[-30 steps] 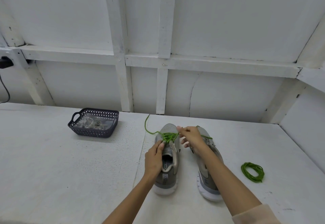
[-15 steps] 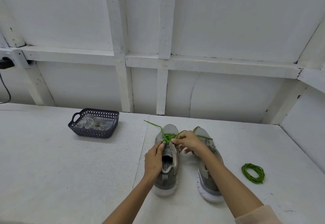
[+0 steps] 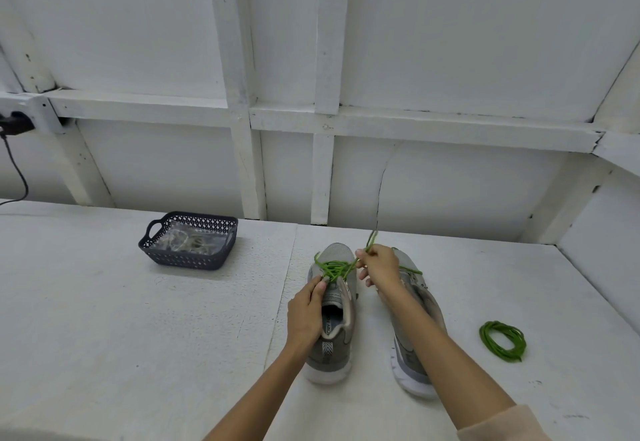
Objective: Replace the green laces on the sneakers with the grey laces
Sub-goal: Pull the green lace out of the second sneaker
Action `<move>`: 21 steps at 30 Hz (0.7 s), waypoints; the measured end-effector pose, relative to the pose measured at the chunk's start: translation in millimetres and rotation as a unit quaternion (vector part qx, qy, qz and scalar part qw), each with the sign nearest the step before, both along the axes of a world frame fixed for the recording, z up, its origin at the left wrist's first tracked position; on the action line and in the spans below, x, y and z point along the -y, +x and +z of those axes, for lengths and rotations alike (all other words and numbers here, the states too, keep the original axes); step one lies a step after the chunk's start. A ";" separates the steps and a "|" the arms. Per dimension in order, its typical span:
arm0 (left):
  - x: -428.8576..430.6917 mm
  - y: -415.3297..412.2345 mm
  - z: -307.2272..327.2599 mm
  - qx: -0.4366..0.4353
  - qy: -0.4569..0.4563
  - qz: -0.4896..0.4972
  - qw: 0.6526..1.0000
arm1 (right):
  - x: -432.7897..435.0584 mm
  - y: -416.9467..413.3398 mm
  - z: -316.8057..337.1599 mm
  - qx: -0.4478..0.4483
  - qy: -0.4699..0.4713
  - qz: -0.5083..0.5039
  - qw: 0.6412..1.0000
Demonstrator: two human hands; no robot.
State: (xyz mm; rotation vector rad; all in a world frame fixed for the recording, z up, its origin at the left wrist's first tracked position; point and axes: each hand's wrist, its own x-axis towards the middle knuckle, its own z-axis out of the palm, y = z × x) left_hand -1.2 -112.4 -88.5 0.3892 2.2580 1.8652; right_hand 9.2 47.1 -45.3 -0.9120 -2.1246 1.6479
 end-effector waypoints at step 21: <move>-0.7 0.5 -0.1 0.003 0.014 0.000 1.000 | 3.4 3.4 -0.9 0.011 0.067 -0.037 0.997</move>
